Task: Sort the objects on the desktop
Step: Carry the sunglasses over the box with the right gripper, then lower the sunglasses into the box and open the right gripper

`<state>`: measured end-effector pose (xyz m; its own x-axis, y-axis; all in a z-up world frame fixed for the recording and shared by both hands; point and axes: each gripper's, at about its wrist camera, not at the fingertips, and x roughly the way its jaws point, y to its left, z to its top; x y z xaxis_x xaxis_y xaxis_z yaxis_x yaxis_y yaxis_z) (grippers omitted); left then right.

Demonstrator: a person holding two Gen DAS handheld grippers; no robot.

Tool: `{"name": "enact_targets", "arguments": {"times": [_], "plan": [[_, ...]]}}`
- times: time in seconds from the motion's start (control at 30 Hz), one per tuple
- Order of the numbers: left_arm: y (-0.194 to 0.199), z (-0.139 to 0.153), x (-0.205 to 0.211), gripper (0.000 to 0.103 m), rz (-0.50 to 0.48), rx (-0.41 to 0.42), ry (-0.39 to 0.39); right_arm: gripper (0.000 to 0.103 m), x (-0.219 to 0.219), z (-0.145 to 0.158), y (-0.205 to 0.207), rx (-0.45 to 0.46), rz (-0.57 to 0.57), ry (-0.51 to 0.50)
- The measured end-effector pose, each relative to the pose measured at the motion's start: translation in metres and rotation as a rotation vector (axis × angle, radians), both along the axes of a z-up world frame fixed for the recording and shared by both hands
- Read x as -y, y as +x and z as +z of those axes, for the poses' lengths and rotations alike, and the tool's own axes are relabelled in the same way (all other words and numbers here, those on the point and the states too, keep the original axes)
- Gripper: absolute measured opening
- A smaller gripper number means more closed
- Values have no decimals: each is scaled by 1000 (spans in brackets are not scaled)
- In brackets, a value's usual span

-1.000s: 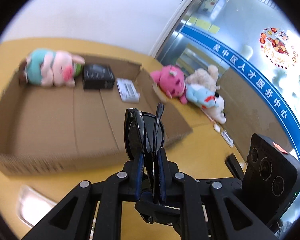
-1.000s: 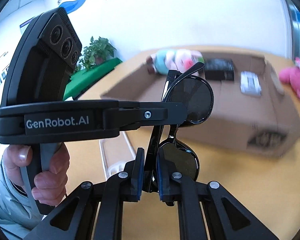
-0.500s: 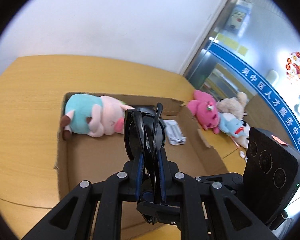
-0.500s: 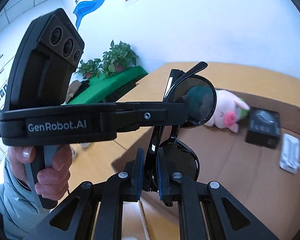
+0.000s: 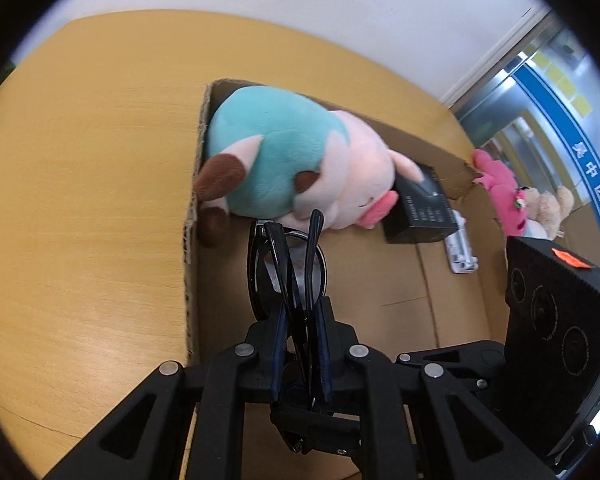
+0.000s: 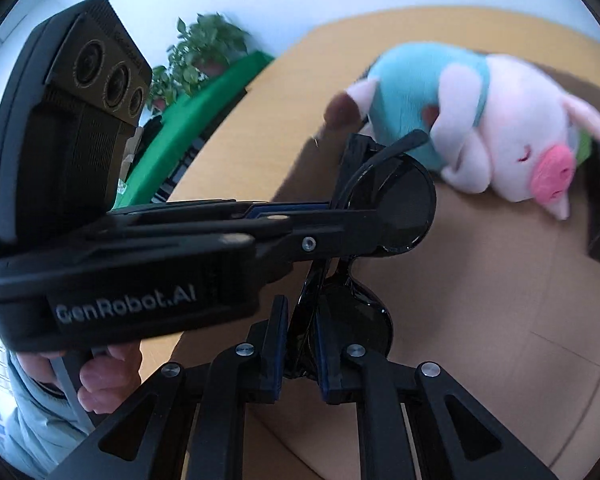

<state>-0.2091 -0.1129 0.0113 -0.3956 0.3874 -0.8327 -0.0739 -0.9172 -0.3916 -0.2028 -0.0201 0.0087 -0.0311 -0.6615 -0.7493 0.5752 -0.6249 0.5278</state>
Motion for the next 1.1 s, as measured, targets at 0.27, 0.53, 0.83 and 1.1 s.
{"name": "enact_targets", "arguments": {"times": [0.27, 0.53, 0.83, 1.1], "plan": [[-9, -6, -12, 11, -45, 47, -121, 11, 13, -26, -18, 115, -4, 6], [-8, -7, -14, 14, -29, 52, -222, 11, 15, -33, -17, 170, -18, -2], [-4, -2, -7, 14, 19, 44, -247, 21, 11, -26, -13, 127, -35, 0], [45, 40, -4, 22, 86, -121, -239, 63, -41, 17, 29, -105, -127, 60]]}}
